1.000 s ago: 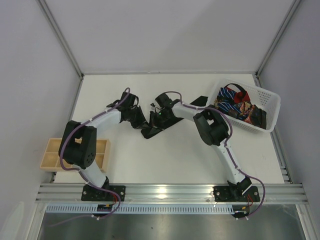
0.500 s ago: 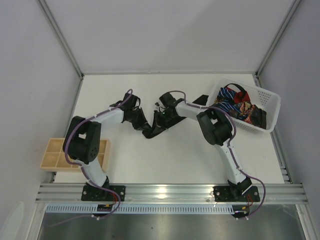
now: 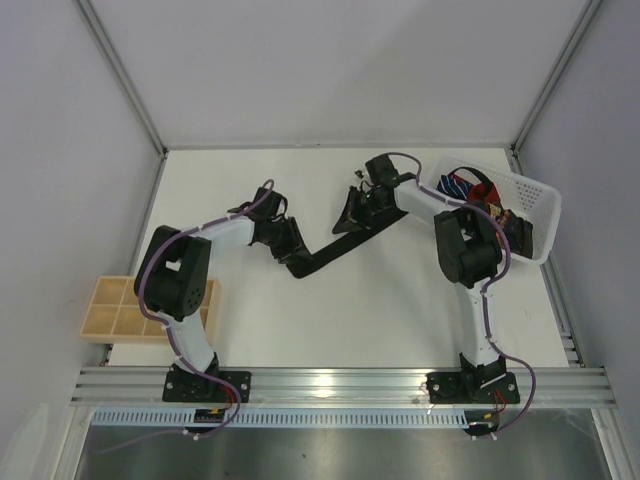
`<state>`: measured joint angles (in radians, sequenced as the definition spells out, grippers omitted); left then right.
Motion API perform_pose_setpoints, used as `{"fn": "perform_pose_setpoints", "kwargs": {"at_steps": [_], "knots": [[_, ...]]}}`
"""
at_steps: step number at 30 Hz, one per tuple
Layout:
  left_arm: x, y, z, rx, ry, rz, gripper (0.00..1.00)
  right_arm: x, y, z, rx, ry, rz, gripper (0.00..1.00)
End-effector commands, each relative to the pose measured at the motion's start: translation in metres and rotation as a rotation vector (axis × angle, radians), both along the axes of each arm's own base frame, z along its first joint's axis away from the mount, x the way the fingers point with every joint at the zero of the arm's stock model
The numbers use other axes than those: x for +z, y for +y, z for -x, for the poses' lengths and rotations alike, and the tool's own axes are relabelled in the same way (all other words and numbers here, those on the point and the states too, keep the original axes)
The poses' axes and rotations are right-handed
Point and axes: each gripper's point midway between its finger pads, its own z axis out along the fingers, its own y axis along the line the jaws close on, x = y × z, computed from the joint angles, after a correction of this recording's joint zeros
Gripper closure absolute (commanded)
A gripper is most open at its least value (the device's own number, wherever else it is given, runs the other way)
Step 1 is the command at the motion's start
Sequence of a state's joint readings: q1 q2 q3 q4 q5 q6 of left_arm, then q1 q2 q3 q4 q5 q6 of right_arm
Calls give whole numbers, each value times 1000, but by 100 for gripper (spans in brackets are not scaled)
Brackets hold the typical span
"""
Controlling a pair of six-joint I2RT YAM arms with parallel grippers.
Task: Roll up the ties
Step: Roll the tie
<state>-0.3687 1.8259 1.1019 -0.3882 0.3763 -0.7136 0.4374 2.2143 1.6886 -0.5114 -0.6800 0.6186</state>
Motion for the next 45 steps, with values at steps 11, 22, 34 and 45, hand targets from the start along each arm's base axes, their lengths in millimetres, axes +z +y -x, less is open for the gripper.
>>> {"fn": "perform_pose_setpoints", "kwargs": {"at_steps": [11, 22, 34, 45], "knots": [[37, -10, -5, -42, -116, 64, 36, 16, -10, -1, 13, -46, -1, 100], [93, -16, -12, -125, -281, 121, 13, 15, -5, -3, 23, -40, -6, 100], [61, 38, -19, -388, -436, -308, 0, 15, -19, -3, 7, -33, -4, 100], [41, 20, -7, -617, -525, -326, 0, 12, -31, 7, -6, -26, 11, 100]]}}
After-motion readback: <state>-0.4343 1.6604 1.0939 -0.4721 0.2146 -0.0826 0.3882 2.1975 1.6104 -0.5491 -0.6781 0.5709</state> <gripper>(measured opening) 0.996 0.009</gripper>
